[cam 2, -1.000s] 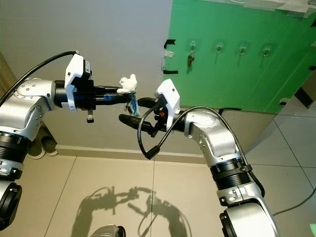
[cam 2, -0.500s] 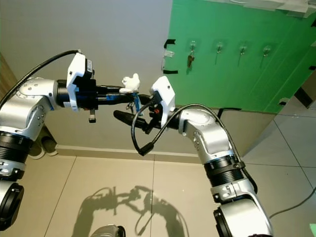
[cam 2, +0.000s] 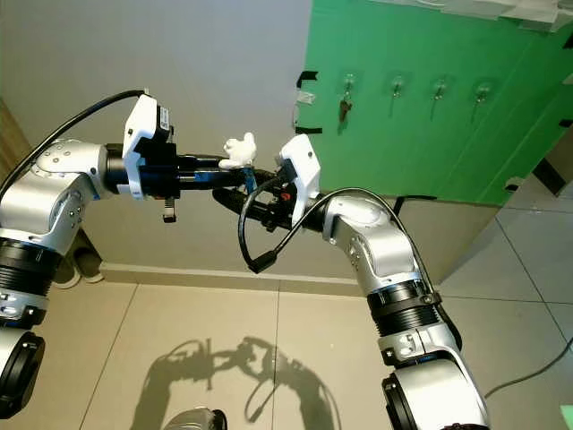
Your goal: Hang keys on a hook
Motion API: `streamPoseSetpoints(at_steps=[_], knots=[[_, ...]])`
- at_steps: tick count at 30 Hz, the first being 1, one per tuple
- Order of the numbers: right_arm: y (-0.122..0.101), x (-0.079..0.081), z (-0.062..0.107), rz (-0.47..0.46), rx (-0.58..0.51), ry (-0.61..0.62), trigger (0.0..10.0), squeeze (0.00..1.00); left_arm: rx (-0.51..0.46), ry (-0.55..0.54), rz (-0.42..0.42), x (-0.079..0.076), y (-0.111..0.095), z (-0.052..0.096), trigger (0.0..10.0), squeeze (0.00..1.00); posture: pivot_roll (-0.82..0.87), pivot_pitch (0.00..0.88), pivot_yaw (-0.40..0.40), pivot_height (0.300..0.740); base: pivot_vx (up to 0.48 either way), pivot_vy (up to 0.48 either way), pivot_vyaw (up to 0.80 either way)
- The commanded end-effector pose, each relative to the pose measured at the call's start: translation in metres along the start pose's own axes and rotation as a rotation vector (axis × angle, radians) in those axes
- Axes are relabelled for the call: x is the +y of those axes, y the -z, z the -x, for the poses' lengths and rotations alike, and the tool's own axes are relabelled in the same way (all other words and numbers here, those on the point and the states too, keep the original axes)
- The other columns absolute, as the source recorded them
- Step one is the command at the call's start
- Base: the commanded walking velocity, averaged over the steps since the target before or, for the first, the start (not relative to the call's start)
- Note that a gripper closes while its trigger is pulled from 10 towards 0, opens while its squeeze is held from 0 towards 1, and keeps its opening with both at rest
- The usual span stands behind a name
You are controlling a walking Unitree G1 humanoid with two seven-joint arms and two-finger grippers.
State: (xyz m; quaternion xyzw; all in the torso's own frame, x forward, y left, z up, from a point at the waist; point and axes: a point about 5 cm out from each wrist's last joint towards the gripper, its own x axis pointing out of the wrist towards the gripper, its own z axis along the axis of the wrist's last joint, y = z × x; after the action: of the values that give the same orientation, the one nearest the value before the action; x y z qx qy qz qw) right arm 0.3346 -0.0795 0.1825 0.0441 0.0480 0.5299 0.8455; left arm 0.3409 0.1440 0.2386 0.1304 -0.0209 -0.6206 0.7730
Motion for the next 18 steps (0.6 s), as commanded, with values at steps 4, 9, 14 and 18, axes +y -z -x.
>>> streamPoseSetpoints(at_steps=[4,9,14,18], knots=[[-0.0137,0.0001,0.0004,0.022,-0.028,-0.018,0.0,0.0,-0.02,-0.002,-0.017,-0.0006,-0.0051,-0.002,10.0,0.0,0.03,0.0,-0.031,0.74,0.0,0.0,0.0],[-0.0122,-0.001,0.0014,0.017,-0.017,-0.014,0.0,0.0,-0.019,-0.008,-0.015,0.0001,-0.0045,-0.002,10.0,0.0,0.03,0.0,-0.029,0.74,0.0,0.0,0.0],[-0.0114,-0.0002,0.0012,0.016,-0.019,-0.018,0.0,0.0,-0.016,-0.01,-0.014,0.0004,-0.004,-0.0017,10.0,0.0,0.03,0.0,-0.027,0.74,0.0,0.0,0.0],[-0.0111,0.0002,0.001,0.017,-0.021,-0.014,0.0,0.0,-0.016,-0.01,-0.014,0.0005,-0.0043,-0.0023,10.0,0.0,0.03,0.0,-0.019,0.74,0.0,0.0,0.0]])
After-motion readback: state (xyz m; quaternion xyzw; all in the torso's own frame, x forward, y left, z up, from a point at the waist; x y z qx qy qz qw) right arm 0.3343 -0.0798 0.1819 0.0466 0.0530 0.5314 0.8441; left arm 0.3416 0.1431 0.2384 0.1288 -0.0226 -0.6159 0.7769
